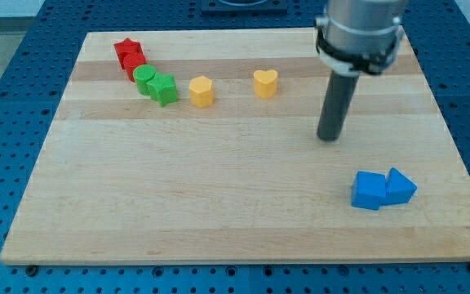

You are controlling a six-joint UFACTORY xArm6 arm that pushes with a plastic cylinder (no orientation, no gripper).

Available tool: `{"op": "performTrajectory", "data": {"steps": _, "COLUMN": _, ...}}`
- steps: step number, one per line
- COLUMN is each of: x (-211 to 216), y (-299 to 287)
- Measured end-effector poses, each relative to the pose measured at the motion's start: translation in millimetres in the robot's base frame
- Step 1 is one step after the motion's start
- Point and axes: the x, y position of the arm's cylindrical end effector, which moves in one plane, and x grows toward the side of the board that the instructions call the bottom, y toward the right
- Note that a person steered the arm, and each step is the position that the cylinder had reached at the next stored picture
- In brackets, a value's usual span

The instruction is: Slide the red star towards the bottom center of the board

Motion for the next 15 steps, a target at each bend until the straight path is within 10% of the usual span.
{"op": "performTrajectory", "data": {"steps": 3, "x": -192.1, "y": -72.7}}
{"op": "performTrajectory", "data": {"steps": 5, "x": -200.0, "y": -270.9}}
{"op": "performTrajectory", "data": {"steps": 7, "x": -146.2, "y": -355.8}}
{"op": "performTrajectory", "data": {"steps": 15, "x": 45.0, "y": -305.9}}
